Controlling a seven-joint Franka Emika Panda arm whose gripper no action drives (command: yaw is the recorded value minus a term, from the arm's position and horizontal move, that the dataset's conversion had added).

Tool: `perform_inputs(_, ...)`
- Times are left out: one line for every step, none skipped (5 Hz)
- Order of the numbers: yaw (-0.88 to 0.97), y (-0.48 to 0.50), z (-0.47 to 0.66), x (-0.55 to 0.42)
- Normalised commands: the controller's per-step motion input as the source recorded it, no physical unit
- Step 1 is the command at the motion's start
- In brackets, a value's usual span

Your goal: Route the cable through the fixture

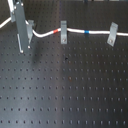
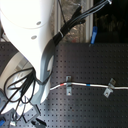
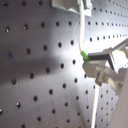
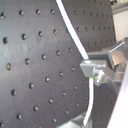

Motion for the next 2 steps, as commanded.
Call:
perform_inputs(0.00, -0.214, 0.25, -0.097)
perform_inputs(0.00, -0.233, 0.00, 0.122)
